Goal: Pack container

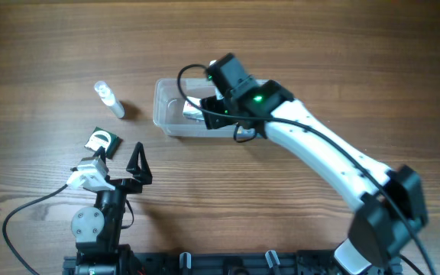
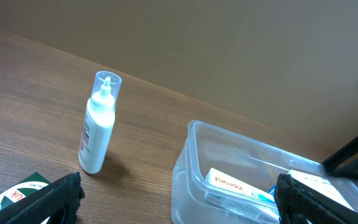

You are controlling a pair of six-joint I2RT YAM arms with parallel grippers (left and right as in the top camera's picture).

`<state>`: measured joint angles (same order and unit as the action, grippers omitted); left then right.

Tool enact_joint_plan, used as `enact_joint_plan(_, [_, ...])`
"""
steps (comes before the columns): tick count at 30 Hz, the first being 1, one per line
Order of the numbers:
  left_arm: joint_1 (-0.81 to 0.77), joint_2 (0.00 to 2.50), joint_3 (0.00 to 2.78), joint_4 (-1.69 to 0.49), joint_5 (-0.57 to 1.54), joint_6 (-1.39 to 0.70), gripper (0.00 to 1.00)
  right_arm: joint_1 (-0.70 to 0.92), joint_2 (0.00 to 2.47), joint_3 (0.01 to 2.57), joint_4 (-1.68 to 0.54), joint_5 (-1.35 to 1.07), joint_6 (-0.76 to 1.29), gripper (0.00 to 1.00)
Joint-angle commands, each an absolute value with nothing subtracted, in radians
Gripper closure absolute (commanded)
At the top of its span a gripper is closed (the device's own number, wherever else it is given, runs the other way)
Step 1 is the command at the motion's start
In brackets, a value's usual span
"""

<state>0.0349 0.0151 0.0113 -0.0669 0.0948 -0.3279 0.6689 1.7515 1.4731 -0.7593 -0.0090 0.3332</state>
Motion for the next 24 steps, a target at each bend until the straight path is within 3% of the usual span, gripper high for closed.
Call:
enact_joint_plan(1, [0.042, 0.015, 0.006, -0.071, 0.082, -0.319, 0.00, 0.608, 1.660, 1.508, -0.784, -0.021, 0.314, 0.27])
enact_joint_plan(7, [0.042, 0.015, 0.006, -0.071, 0.082, -0.319, 0.00, 0.481, 1.589, 1.508, -0.865, -0.022, 0.313, 0.15])
enact_joint_plan(11, [0.042, 0.015, 0.006, -0.071, 0.081, -0.319, 0.00, 0.410, 1.573, 1.508, -0.907, -0.022, 0.314, 0.01])
enact_joint_plan(24, [0.042, 0.015, 0.006, -0.071, 0.081, -0.319, 0.00, 0.172, 1.573, 1.507, -0.985, -0.048, 0.392, 0.00])
